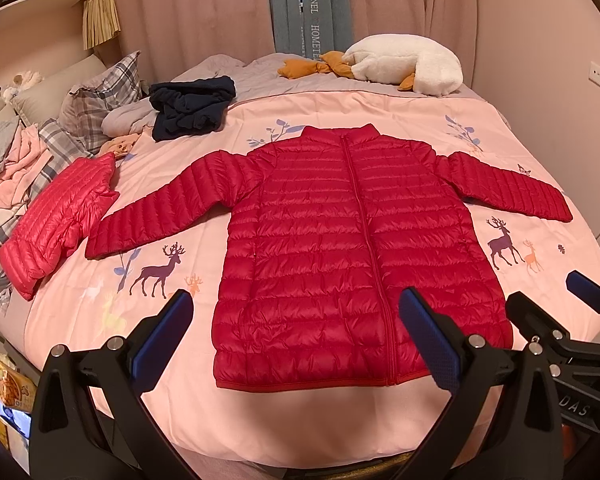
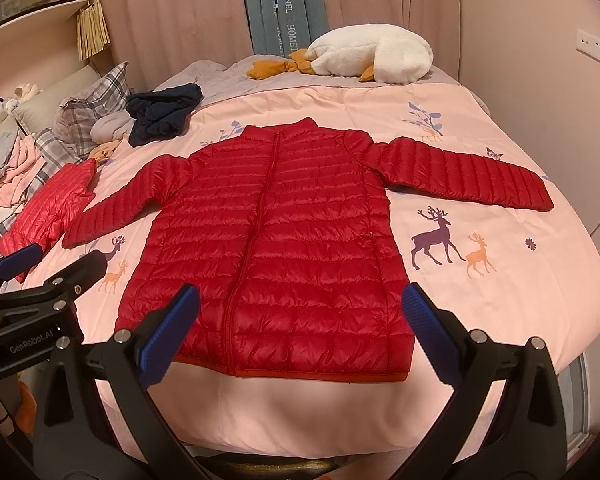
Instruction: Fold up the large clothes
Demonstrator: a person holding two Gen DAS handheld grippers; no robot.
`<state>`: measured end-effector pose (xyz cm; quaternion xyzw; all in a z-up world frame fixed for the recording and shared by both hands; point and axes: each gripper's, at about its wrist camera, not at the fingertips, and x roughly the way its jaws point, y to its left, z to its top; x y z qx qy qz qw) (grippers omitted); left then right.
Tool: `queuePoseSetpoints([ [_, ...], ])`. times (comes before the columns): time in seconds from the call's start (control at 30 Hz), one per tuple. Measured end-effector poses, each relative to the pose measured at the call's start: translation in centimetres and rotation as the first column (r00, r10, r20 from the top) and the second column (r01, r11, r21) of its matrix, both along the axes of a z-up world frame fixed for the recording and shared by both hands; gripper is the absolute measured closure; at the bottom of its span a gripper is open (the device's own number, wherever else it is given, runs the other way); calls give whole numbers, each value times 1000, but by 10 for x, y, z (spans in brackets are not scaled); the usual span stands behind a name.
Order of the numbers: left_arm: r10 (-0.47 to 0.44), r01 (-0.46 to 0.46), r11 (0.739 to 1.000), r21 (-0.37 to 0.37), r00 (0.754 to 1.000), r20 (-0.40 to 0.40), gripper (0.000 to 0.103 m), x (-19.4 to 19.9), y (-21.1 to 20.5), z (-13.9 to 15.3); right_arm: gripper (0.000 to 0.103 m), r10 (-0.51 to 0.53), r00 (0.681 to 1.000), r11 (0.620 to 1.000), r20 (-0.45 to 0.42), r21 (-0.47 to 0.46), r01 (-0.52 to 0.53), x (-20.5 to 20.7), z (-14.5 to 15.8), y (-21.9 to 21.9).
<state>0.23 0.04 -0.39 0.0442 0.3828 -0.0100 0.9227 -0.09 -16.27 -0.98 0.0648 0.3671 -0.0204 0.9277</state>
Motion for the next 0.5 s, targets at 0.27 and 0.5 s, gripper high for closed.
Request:
queuePoseSetpoints([
  [0.27, 0, 0, 1000, 1, 1000, 1, 1, 0, -1, -1, 2, -1, 1000, 1000, -1, 2, 1, 0, 0, 0],
  [0.5, -2, 2, 1000, 3, 1000, -2, 1, 1, -2, 2, 2, 0, 1000, 1000, -1, 1, 0, 0, -1, 0],
])
